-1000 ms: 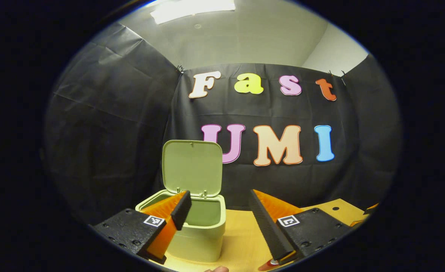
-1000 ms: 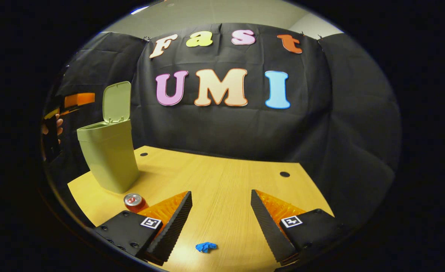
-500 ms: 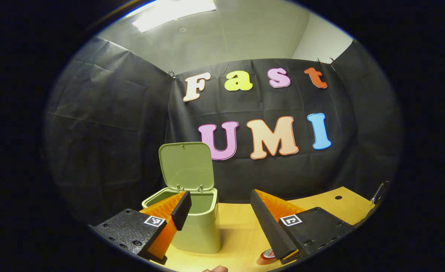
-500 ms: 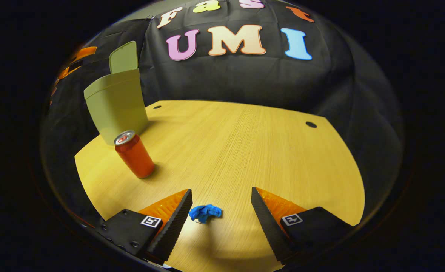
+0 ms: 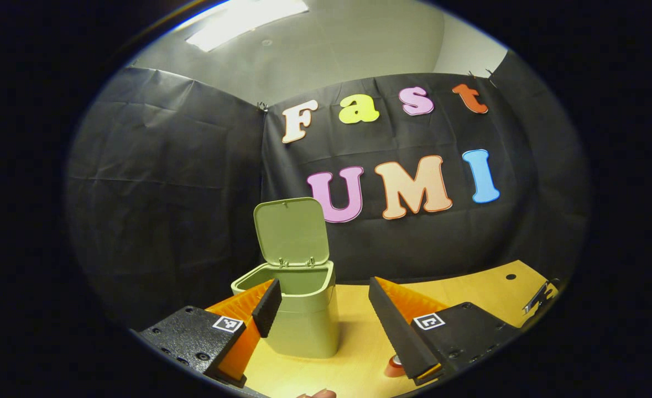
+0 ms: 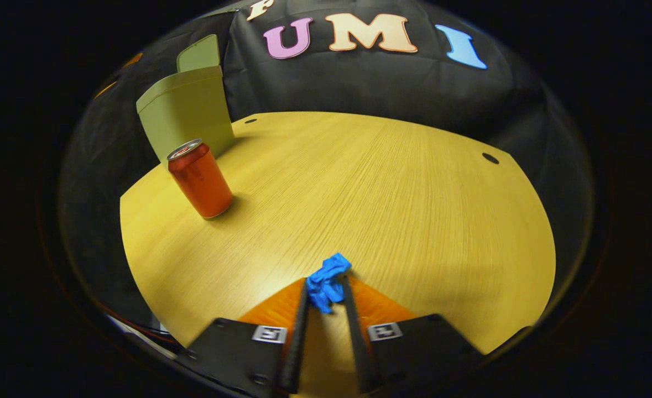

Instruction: Press the lid of the desktop garbage bin to open it, pick up the crumpled paper on the desktop and throw it into the bin, then pick up the pop can on the desktop and drop it into the bin, and finally close the garbage bin lid.

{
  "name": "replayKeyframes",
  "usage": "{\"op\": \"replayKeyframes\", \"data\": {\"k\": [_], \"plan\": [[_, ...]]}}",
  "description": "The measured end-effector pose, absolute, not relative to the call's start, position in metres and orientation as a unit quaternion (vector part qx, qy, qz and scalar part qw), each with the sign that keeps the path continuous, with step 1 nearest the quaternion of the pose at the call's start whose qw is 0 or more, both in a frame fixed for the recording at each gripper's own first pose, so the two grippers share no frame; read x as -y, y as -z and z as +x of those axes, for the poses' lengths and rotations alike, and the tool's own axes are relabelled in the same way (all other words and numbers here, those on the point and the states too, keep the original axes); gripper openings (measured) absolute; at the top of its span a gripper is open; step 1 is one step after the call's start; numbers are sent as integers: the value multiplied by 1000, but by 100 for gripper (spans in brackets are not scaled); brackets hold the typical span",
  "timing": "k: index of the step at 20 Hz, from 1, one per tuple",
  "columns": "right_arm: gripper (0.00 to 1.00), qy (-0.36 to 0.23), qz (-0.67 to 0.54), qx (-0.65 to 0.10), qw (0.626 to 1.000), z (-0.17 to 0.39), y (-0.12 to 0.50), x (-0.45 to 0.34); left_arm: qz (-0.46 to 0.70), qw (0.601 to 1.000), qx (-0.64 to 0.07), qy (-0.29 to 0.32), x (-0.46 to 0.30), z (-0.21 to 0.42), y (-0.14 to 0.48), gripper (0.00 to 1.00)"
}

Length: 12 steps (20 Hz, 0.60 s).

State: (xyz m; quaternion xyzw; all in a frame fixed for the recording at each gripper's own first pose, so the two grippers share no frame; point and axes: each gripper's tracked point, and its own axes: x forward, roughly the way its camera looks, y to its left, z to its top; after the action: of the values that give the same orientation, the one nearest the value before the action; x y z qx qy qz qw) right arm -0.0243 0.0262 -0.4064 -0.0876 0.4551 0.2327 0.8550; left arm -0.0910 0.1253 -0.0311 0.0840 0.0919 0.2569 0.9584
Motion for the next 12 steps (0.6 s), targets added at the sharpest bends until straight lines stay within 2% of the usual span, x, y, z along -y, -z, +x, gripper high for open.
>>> {"op": "replayKeyframes", "data": {"k": [1,3,7,8,10,11,12], "plan": [[23,-243,-82,-457,852,-24,408,-32,75,957,-97,-262,-125,-92,33,95],[11,-243,-82,-455,853,-21,406,-31,56,958,-95,-266,-124,-93,34,96],[10,-230,-69,-426,872,2,378,-38,50,963,-83,-250,-126,-86,35,99],[11,-222,-66,-414,880,11,366,-39,51,964,-84,-247,-130,-83,37,95],[11,-218,-52,-387,894,28,337,-49,43,966,-80,-242,-138,-78,36,99],[11,-217,-47,-370,902,36,322,-56,36,967,-78,-238,-140,-76,35,95],[11,-216,-39,-355,909,45,305,-63,31,969,-78,-232,-142,-73,38,96]]}}
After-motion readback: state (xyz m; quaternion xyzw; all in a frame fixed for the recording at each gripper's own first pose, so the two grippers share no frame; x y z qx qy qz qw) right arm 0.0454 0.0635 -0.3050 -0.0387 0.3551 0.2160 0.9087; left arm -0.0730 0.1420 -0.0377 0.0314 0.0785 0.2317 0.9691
